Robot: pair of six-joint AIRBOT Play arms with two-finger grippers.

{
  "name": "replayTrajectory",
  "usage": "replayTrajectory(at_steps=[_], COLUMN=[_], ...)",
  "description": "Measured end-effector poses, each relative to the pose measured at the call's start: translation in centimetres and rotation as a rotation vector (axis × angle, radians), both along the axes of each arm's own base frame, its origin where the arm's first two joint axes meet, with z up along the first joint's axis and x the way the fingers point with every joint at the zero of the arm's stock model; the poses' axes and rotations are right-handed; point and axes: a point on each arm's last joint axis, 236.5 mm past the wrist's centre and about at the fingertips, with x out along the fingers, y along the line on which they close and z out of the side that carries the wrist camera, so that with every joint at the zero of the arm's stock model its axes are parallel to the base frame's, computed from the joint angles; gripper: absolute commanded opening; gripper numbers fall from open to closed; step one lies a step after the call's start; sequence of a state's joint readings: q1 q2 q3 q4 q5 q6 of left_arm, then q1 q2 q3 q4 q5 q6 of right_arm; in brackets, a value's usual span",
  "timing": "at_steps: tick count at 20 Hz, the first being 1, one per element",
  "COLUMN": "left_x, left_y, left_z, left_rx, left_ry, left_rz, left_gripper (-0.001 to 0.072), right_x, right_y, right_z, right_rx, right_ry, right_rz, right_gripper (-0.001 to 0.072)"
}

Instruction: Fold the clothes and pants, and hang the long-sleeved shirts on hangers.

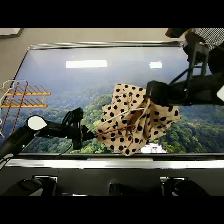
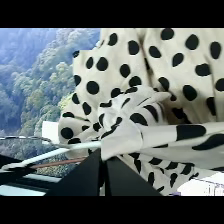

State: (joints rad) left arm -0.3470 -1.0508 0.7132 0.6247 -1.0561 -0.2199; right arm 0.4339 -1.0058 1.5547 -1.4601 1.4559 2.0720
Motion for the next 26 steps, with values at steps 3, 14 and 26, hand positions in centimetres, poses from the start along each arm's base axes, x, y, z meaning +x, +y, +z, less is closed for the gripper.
replayTrajectory(at_steps=[3, 14, 26], left_x=[0.1, 1.4, 2.0], left_y=[-1.2, -3.6, -3.7], left_z=[0.3, 0.8, 0.9], left_rx=[0.001, -0.049, -0.056], left_ry=[-0.008, -0.001, -0.018], left_rz=[-0.038, -0.018, 0.001], left_gripper=[0.0027, 0.0025, 0.0026], right_x=[0.1, -1.3, -3.7], right_y=[1.5, 2.9, -11.7], right_z=[-0.7, -1.9, 0.7], right_rx=[0.023, 0.027, -0.310], right_ry=[0.027, 0.104, 0.006], right_rz=[0.051, 0.141, -0.138], right_gripper=[0.0028, 0.0486, 0.0582])
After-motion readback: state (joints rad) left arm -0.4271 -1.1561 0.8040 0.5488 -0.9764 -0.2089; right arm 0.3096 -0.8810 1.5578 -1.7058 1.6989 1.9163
